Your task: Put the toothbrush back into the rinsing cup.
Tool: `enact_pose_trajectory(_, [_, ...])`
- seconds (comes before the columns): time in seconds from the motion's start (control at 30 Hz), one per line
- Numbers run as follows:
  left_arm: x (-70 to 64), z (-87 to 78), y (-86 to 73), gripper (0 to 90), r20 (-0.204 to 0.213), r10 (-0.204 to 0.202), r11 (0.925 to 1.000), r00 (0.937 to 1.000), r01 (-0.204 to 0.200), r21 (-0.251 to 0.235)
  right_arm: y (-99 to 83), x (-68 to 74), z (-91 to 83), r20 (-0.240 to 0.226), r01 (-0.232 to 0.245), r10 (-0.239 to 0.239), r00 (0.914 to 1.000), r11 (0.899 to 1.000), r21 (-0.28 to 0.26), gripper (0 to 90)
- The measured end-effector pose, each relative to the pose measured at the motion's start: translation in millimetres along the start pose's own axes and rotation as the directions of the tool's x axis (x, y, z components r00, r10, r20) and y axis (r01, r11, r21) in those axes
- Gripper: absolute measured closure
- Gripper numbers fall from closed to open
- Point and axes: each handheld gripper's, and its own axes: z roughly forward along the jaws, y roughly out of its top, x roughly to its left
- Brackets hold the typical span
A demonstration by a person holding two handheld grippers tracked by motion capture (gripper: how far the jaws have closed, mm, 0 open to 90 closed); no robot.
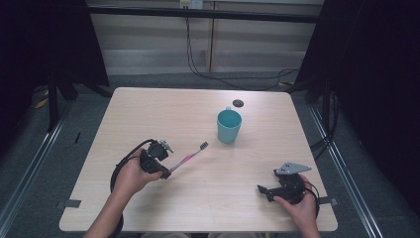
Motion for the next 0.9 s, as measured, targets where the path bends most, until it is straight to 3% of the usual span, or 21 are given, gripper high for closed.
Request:
enact_pose_trajectory(0.17, [0.0, -3.4, 4.4, 79.1, -0.006, 0.000, 0.9999, 1.0000, 0.000, -0.015, 4.8, 0.4, 0.7, -0.006, 0.001, -0.001, 1.0000, 1.000, 0.003, 15.4])
enact_pose_trajectory(0.4, [-4.2, -2.7, 12.8, 79.0, -0.008, 0.007, 0.9998, 0.9999, -0.007, -0.020, 22.5, 5.7, 8.4, -0.081, -0.062, 0.059, 0.9950, 0.997, -0.040, 15.4])
enact_pose_trajectory(0.67, [-11.3, 4.2, 24.5, 79.0, 0.003, 0.022, 0.9994, 0.9998, -0.022, -0.025, 43.0, 15.4, 17.0, -0.133, -0.039, 0.033, 0.9906, 0.998, -0.041, 18.8])
enact_pose_trajectory(0.9, [-16.1, 10.3, 34.7, 79.0, 0.011, 0.030, 0.9987, 0.9995, -0.030, -0.041, 53.4, 16.3, 18.2, -0.173, -0.070, 0.063, 0.9829, 0.997, -0.033, 19.9])
